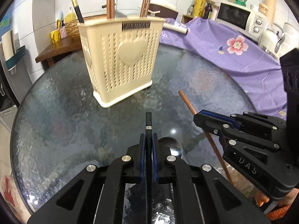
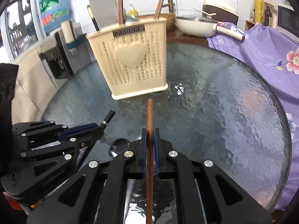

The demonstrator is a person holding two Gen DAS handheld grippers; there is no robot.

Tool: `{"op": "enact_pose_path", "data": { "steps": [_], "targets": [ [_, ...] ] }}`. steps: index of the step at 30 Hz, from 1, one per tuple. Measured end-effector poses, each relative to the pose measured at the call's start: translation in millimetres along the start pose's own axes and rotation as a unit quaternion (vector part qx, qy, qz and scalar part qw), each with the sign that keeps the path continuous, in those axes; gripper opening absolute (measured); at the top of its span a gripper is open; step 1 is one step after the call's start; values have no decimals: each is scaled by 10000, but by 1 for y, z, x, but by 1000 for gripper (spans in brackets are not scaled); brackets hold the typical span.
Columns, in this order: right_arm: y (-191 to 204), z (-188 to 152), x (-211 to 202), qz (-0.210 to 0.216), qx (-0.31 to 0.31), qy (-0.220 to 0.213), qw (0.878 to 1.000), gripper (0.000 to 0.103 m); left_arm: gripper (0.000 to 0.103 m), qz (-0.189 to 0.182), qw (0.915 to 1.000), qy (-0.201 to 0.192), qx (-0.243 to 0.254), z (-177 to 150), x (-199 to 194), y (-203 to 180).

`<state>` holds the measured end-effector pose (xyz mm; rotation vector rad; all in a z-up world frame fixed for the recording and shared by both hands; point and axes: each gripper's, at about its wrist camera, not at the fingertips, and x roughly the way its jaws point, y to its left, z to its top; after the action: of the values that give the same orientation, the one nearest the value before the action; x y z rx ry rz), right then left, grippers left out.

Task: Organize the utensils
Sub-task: 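Lift both chopsticks up to the cream basket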

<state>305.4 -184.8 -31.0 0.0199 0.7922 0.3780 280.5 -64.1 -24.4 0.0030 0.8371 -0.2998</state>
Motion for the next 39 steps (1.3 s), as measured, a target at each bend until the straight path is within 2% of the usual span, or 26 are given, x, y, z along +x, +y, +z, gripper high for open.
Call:
{"op": "enact_pose_path", "data": {
  "steps": [4,8,16,22,26,39],
  "targets": [
    [-10,10,-16,558,283,-204,9978,8,7,-156,9997,-171,-39,8,-17,3],
    [-17,18,-31,945,401,-338,9941,8,7,-387,9988,-273,-135,17,-32,9],
    [-26,32,-71,1583,315,-571,9852,8,7,-706,9963,-480,-64,28,-63,13],
    [-31,40,-103,1591,84,-752,9844,8,7,-955,9937,-590,-49,32,-89,21],
    [-32,43,-116,1643,2,-827,9829,8,7,-956,9928,-722,57,34,-104,21],
    [-19,51,-129,1761,-242,-826,9806,8,7,-1034,9914,-792,91,35,-119,28]
  ]
}}
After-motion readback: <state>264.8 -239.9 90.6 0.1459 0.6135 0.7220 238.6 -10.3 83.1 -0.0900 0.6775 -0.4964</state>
